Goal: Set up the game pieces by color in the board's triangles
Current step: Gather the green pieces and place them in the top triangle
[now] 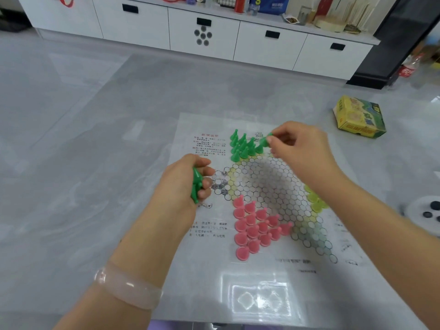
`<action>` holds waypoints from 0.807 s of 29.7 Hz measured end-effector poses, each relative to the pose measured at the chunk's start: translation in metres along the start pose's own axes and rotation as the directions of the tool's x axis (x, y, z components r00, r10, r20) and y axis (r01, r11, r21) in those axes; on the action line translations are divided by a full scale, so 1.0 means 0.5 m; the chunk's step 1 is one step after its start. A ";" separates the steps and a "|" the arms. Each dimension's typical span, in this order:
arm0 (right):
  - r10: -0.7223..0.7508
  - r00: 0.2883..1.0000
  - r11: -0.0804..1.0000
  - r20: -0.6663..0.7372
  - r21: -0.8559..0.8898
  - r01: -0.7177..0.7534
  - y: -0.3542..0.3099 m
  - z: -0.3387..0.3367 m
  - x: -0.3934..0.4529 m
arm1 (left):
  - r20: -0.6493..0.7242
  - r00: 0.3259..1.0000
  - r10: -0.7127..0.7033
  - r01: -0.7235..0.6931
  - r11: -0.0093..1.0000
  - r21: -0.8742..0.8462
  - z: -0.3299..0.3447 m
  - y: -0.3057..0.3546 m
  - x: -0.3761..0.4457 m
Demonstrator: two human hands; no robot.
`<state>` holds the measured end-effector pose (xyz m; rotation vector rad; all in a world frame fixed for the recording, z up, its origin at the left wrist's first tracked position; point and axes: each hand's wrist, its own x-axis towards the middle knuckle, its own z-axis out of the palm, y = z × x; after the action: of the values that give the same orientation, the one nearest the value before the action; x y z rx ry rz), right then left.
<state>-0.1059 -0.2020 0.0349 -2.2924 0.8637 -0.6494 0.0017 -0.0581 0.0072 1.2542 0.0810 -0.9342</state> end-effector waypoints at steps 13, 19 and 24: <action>0.157 0.986 0.947 0.063 -0.291 -0.132 0.067 0.017 0.059 | 0.024 0.993 -0.115 0.118 0.960 -0.253 -0.010 0.018 -0.003; 0.138 0.989 0.942 0.049 -0.314 -0.116 0.070 0.022 0.059 | 0.024 0.992 -0.124 0.126 0.963 -0.237 -0.014 0.021 0.001; 0.126 0.991 0.935 0.050 -0.341 -0.102 0.070 0.024 0.058 | 0.037 0.993 -0.108 0.114 0.969 -0.221 -0.020 0.018 0.008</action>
<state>-0.0938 -0.2397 0.0094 -2.5244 1.1380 -0.3872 0.0145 -0.0520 0.0084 1.0375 0.2326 -1.0077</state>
